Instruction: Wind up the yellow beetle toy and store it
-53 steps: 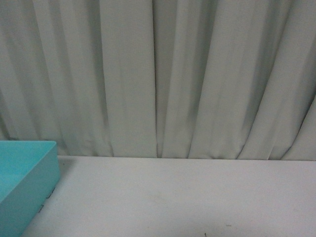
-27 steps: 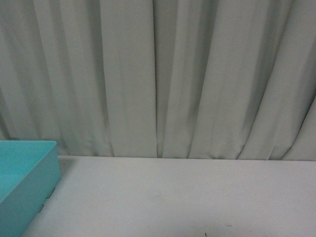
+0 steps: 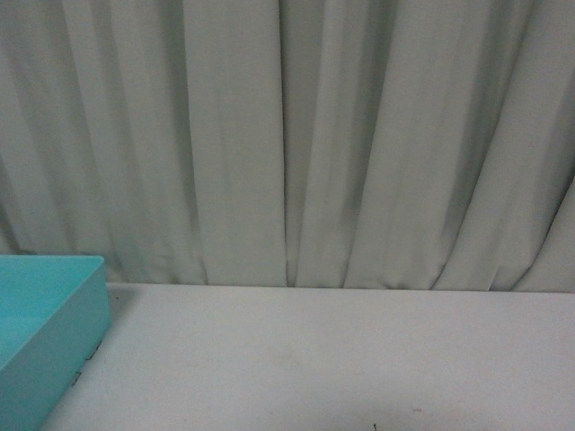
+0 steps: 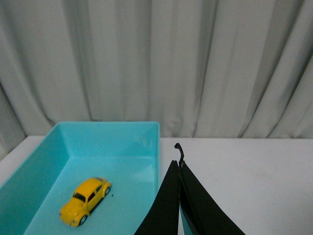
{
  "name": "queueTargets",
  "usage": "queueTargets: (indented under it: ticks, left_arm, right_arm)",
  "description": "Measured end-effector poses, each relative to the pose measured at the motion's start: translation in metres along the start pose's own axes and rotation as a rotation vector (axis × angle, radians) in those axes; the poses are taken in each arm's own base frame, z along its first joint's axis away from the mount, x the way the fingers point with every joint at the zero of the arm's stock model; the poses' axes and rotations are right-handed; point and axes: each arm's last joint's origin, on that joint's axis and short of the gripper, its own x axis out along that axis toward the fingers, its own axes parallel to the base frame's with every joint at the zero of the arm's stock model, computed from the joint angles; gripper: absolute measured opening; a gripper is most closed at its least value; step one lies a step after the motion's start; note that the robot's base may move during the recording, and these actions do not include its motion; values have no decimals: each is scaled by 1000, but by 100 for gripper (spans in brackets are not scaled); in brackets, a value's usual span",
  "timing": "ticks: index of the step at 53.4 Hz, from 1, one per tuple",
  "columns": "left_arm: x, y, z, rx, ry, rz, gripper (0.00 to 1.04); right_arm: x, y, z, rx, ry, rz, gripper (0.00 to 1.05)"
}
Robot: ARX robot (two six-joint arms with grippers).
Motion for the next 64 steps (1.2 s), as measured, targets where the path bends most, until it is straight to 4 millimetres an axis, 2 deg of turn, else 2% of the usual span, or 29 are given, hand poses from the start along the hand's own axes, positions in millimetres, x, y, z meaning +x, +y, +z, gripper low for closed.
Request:
queueTargets:
  ticks: [16,17,20,23,25,30,35,39,43,64]
  left_arm:
    - [0,0,-3,0,20,-2,2]
    - [0,0,-3,-1,20,-2,18]
    - [0,0,-3,-1,20,-2,32]
    - [0,0,-3,-1,20,-2,41]
    - [0,0,-3,-1,20,-2,52]
    - [0,0,-3,-1,21,-2,70]
    - [0,0,-3,-1,20,-2,84]
    - [0,0,-3,-1,20,-2,100]
    - [0,0,-3,-1,20,-2,97]
    - [0,0,-3,-1,20,-2,98]
  right_arm:
    - [0,0,0,0,-1,0,98]
    - [0,0,0,0,-1,0,98]
    - [0,0,0,0,-1,0,98]
    - [0,0,0,0,-1,-1,98]
    - [0,0,0,0,-1,0,98]
    - [0,0,0,0,0,0,98]
    - [0,0,0,0,-1,0,98]
    - [0,0,0,0,-1,0,98]
    - [0,0,0,0,0,0,98]
    - [0,0,0,0,0,0,98]
